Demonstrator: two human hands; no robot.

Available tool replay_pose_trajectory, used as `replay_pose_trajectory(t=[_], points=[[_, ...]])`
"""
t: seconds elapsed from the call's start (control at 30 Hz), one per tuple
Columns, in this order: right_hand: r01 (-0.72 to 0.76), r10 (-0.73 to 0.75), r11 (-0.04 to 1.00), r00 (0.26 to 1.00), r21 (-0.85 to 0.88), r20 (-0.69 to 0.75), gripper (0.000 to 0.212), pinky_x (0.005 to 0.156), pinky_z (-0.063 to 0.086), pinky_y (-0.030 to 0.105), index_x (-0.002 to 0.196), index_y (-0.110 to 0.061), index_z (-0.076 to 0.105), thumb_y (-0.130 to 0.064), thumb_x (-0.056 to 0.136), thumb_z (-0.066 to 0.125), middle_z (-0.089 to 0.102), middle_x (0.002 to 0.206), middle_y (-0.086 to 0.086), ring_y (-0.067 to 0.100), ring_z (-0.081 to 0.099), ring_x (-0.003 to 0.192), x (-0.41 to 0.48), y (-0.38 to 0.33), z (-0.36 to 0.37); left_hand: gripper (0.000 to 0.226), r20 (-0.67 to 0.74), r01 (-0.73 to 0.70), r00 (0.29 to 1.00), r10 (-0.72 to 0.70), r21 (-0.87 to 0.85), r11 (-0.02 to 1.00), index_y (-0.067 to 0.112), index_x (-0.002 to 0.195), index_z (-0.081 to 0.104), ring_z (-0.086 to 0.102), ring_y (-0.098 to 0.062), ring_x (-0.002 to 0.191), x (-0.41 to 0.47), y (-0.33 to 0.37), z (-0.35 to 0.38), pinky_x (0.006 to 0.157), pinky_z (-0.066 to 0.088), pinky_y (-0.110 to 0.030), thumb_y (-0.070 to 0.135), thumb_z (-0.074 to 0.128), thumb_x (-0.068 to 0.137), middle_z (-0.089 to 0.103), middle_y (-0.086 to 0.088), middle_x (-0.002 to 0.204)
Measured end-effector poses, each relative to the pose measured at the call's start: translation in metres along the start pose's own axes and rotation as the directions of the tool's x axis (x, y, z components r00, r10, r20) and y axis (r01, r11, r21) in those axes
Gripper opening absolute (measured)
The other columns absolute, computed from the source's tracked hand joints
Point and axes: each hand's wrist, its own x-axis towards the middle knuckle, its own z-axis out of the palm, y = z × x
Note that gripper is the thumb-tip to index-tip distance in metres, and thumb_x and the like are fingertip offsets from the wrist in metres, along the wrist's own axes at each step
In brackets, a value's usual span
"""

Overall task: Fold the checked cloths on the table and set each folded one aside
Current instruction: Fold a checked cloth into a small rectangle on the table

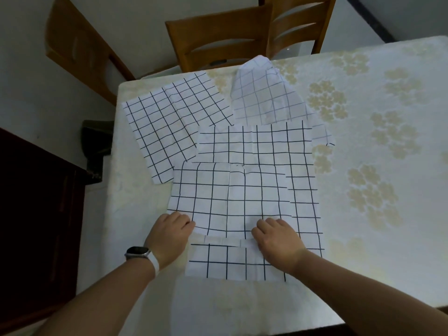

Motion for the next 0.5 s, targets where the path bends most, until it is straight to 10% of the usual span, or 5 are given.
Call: replay_pose_trajectory(t=[0.5], points=[[0.010, -0.017, 0.992, 0.998, 0.127, 0.053, 0.027, 0.054, 0.045, 0.029, 0.086, -0.017, 0.062, -0.015, 0.065, 0.078, 0.055, 0.077, 0.001, 0.017, 0.049, 0.061, -0.018, -0.024, 0.014, 0.031, 0.016, 0.160, 0.987, -0.159, -0.120, 0.980, 0.013, 0.096, 0.075, 0.065, -0.026, 0.081, -0.038, 0.006, 0.015, 0.068, 0.049, -0.033, 0.015, 0.048, 0.080, 0.070, -0.002, 0.090]])
